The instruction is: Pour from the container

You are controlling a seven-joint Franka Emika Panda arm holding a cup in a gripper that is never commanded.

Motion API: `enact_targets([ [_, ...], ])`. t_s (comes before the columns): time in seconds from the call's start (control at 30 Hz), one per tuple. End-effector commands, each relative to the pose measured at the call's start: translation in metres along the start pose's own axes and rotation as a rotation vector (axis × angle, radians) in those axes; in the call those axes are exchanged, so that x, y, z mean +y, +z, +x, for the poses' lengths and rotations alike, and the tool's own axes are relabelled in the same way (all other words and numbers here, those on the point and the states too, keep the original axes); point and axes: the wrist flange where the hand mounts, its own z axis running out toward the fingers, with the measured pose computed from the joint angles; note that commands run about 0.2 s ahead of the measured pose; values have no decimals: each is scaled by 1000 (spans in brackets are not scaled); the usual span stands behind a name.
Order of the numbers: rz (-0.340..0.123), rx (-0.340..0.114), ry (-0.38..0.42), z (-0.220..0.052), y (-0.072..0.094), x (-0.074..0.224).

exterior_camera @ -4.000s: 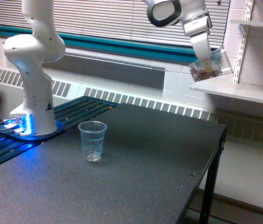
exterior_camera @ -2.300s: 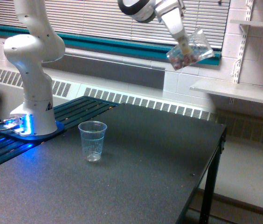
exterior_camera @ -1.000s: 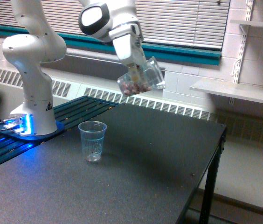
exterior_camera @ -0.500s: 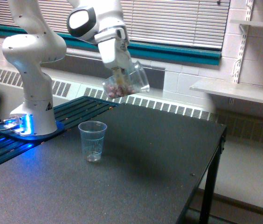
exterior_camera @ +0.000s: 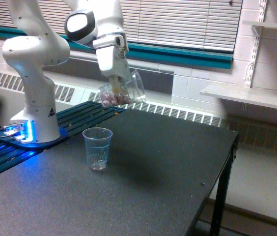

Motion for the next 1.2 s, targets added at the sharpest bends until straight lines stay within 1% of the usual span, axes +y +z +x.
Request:
enact_targets([
  [0.03, -25, -12, -55, -13, -1, 1],
  [0.2, -40, -14, -74, -21, -1, 2],
  [0.37, -52, -28, -79, -28, -1, 7],
  [0.67, -91, -46, -76, -36, 3, 17],
  [0.93, -125, -77, -54, -43, 9, 28],
  [1.2, -162, -116, -12, -47, 19, 38],
])
